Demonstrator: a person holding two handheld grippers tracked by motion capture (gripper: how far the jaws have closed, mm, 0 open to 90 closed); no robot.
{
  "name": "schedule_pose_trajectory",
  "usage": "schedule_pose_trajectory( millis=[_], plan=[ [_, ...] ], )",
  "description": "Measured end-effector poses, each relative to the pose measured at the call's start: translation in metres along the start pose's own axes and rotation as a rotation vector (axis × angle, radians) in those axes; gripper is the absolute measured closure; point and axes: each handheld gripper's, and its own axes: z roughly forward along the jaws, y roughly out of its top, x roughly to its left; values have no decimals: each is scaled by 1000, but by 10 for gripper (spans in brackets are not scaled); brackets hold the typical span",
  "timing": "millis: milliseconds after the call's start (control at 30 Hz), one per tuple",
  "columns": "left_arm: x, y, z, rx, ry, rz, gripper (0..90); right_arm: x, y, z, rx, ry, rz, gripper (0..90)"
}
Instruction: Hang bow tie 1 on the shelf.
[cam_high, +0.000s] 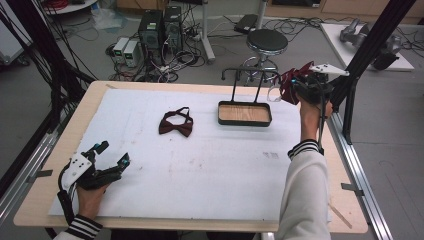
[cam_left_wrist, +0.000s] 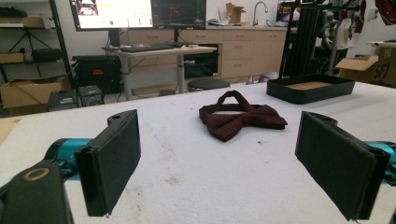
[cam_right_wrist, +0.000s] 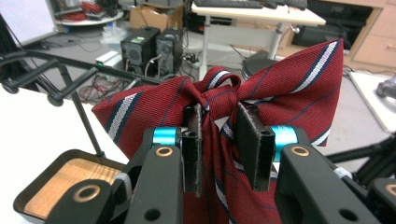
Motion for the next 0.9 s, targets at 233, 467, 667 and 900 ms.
schedule_pose_trajectory(
  millis=[233,467,667,900],
  plan=[
    [0,0,0,-3,-1,-1,147,1,-3,6,54,-50,-18,722],
    [0,0,0,-3,-2,0,146,1,-5,10,90,-73,-23,722],
    [0,0,-1,-3,-1,3,146,2,-7,14,112,-78,-24,722],
    [0,0,-1,-3,-1,3,147,3,-10,18,136,-73,-31,718]
  ],
)
